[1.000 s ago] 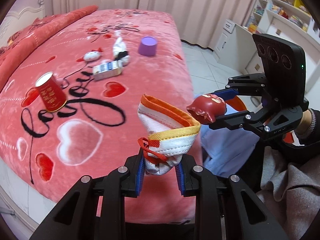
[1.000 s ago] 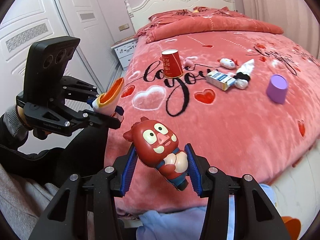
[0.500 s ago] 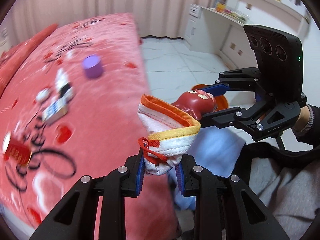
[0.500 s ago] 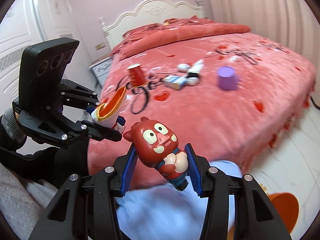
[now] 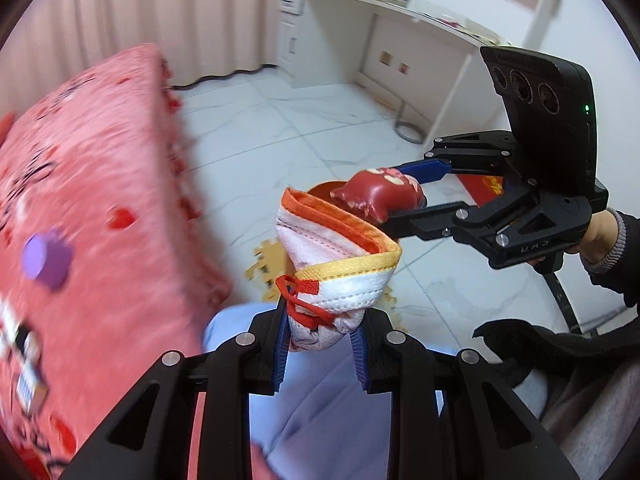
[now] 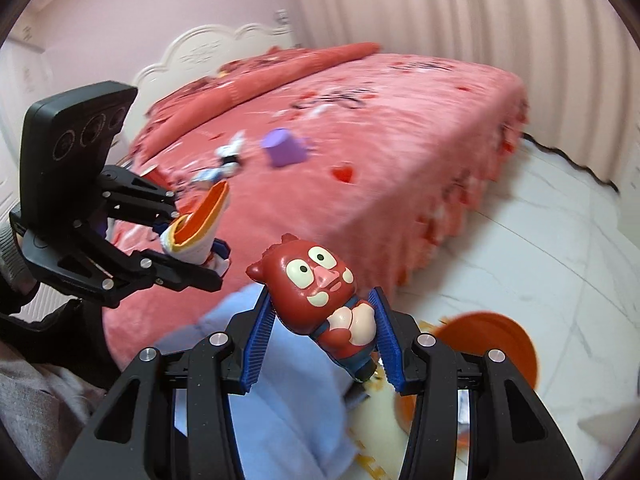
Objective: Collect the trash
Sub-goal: 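Carry the mask and red figurine over the orange bin with both grippers, then open both grippers to drop the mask and figurine into the bin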
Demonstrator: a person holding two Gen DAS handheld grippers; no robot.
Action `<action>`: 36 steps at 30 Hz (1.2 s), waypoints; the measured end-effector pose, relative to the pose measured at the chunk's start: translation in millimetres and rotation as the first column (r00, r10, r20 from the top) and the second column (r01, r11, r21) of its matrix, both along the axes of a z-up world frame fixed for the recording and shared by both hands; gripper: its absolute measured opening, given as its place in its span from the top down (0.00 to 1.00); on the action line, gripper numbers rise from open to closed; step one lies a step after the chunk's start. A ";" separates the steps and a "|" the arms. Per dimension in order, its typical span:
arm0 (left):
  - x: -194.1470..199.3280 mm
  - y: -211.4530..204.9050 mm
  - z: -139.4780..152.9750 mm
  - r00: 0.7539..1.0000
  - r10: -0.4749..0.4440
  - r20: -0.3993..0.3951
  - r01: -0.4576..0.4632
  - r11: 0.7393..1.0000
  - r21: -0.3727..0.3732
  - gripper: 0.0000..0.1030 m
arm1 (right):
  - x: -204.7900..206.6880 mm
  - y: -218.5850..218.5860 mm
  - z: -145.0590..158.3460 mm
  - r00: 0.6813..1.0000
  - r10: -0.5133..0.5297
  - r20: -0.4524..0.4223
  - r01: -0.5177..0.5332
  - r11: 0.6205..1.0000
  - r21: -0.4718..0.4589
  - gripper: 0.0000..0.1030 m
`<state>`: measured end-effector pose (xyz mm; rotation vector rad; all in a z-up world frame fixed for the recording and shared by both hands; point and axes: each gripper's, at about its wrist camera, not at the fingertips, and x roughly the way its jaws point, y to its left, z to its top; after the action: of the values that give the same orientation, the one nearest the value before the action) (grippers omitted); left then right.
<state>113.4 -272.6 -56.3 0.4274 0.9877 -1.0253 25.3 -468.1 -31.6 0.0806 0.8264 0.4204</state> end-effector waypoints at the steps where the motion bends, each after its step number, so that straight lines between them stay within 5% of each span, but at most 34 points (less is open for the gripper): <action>1: 1.5 -9.8 -2.6 1.000 -0.019 -0.005 0.019 1.000 0.002 0.73 | -2.0 -12.1 -2.2 1.000 -0.029 -0.005 0.029 1.000 0.003 0.53; 13: 22.4 -94.8 -34.1 0.981 -0.169 -0.092 0.170 0.985 0.005 0.73 | -11.2 -116.8 -37.4 0.956 -0.278 -0.091 0.281 0.960 0.014 0.53; 27: 48.1 -153.8 -83.2 0.964 -0.202 -0.175 0.215 0.975 0.056 0.72 | -1.5 -158.5 -81.0 0.911 -0.376 -0.168 0.388 0.920 0.050 0.53; 36: 55.4 -161.9 -97.0 0.971 -0.164 -0.175 0.182 0.979 0.090 0.47 | 10.5 -158.2 -97.1 0.904 -0.379 -0.198 0.396 0.917 0.050 0.53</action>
<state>168.8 -434.5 -153.3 0.5288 1.1741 -1.1846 35.9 -626.3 -128.7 0.3666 0.9491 0.0710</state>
